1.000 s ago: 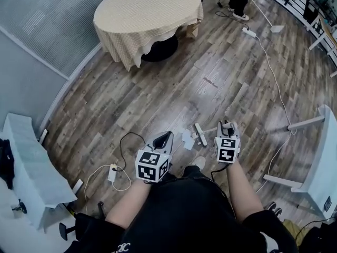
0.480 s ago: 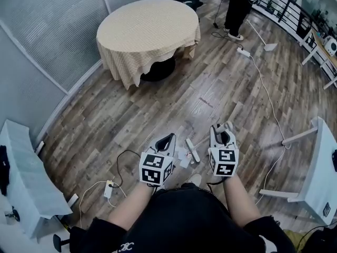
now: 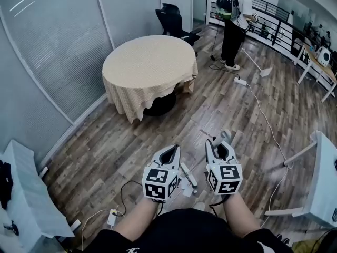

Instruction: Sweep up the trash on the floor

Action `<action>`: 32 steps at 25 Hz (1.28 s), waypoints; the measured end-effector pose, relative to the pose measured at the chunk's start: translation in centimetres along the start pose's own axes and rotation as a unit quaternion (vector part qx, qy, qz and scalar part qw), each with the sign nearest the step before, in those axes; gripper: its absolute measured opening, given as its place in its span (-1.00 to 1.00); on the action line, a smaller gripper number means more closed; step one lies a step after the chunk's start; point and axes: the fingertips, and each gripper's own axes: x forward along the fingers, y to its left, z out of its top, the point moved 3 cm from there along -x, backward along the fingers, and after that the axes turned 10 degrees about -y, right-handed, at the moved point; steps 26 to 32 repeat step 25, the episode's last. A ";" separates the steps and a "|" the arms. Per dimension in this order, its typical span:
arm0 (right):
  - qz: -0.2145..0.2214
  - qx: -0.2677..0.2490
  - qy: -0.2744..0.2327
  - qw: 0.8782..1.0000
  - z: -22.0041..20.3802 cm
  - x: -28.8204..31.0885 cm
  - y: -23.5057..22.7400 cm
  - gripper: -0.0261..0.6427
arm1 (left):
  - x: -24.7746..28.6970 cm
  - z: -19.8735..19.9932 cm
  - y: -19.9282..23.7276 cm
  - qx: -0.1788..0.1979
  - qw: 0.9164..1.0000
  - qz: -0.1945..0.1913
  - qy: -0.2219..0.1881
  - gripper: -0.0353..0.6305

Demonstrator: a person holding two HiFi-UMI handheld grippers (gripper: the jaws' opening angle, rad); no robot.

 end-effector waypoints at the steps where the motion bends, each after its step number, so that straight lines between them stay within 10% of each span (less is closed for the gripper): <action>1: 0.003 0.004 -0.003 1.000 0.5 -0.2 0.2 -0.64 | -0.2 0.4 -0.2 0.000 1.000 0.001 -0.004 -0.91; 32: 0.020 -0.015 -0.019 0.999 1.9 -1.9 1.3 -0.64 | -0.7 0.4 -2.7 0.002 0.999 -0.032 -0.009 -0.91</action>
